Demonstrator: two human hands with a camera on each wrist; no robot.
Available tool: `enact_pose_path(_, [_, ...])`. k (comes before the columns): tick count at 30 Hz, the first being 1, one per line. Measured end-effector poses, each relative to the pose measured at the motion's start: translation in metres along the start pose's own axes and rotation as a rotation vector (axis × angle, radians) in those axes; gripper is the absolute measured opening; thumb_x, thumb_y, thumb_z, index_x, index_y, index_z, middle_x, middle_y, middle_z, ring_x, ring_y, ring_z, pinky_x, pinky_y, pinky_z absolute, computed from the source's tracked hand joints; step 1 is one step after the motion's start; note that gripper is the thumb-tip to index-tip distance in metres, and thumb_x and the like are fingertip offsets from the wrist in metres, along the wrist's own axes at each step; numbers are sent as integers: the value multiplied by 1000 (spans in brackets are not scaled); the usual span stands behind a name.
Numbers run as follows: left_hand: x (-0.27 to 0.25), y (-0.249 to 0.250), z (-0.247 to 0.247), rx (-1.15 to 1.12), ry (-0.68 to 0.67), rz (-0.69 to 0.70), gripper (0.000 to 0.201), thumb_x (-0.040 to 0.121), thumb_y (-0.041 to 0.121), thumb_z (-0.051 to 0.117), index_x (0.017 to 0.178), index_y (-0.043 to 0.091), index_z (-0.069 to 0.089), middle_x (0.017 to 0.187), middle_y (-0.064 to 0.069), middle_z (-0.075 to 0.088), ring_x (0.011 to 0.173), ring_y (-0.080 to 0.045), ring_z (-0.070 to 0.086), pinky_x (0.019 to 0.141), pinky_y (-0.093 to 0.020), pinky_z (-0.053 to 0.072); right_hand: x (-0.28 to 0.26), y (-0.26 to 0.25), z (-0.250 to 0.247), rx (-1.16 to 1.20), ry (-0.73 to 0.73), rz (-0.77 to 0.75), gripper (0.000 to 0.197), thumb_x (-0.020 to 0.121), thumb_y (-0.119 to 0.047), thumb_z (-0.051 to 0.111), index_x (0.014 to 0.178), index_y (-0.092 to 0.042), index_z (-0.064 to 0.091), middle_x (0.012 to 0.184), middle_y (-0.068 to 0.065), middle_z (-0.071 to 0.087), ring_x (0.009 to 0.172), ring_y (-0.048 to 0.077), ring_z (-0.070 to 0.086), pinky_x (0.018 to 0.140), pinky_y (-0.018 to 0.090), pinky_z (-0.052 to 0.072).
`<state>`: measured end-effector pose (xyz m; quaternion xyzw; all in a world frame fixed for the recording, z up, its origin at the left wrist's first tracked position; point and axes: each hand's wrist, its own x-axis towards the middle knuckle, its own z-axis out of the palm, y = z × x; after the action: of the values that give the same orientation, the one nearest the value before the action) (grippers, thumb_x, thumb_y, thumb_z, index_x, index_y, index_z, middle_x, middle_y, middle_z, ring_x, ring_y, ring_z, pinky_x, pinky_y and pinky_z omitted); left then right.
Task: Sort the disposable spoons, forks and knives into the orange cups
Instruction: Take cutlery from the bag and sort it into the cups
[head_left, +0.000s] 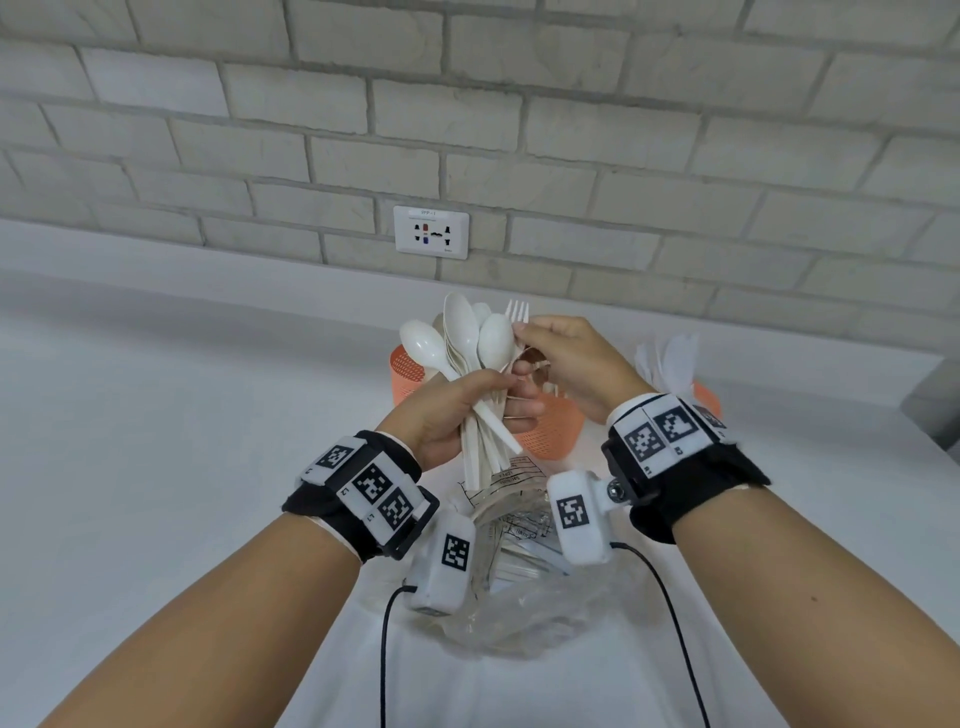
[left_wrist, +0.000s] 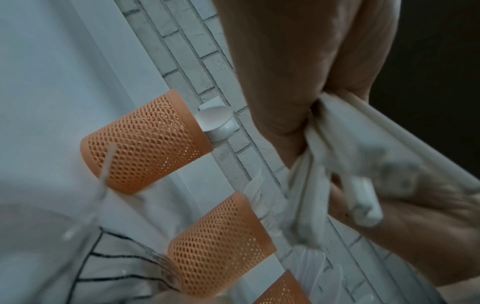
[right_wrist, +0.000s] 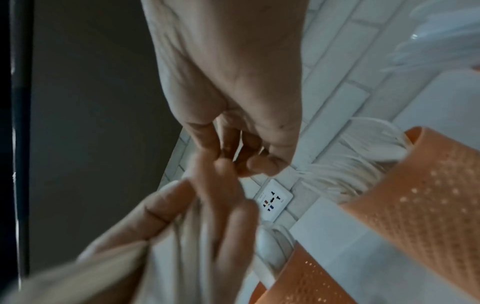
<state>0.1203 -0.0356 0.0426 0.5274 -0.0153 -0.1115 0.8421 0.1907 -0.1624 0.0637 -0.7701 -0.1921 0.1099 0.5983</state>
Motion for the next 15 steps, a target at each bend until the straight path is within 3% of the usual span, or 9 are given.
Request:
enact_pose_path(3, [3,-3,-4,8,97,50,20,92,0,47,103,3,62,91,-8,71,88,-19,69,86,-34,54,-2,-8,-9,34,198,-15,23,99,-21,41,86,-14,58,66,3,54,48,8,45,43,18,36])
enact_pose_path(5, [4,-3,-7,19,175,86,19,92,1,48,93,8,65,88,-3,71,90,-18,67,91,-34,50,2,-14,-22,13,405,-121,23,100,-20,36,86,-15,53,69,5,54,44,4,45,42,18,37])
enact_pose_path(7, [3,-3,-9,20,210,99,17,92,3,50,87,10,64,80,-1,69,79,-14,68,84,-31,53,4,-17,-34,5,578,-262,23,101,-18,34,82,-15,47,69,5,51,43,2,47,41,18,39])
enact_pose_path(9, [1,-3,-9,28,201,104,13,92,5,52,86,10,63,74,-1,65,62,-11,66,69,-25,56,7,-11,-42,-119,672,-355,20,100,-15,34,84,-12,46,73,7,53,49,5,53,46,20,45])
enact_pose_path(11, [-2,-3,-7,23,148,99,11,93,7,52,86,10,60,66,0,61,52,-9,59,63,-23,54,9,6,-43,-322,658,-349,17,99,-12,35,94,-5,49,78,12,58,61,18,60,54,30,50])
enact_pose_path(13, [-4,-3,-4,28,91,101,12,93,5,50,86,9,59,63,1,60,52,-9,58,64,-23,54,11,29,-41,-549,568,-251,15,97,-11,37,97,-6,51,80,17,60,69,31,60,59,37,48])
enact_pose_path(15, [-4,-3,-2,36,50,99,13,92,1,50,87,8,60,63,0,61,56,-10,61,68,-25,56,10,45,-36,-749,438,-103,15,96,-8,38,91,-13,51,86,19,56,78,31,55,62,36,41])
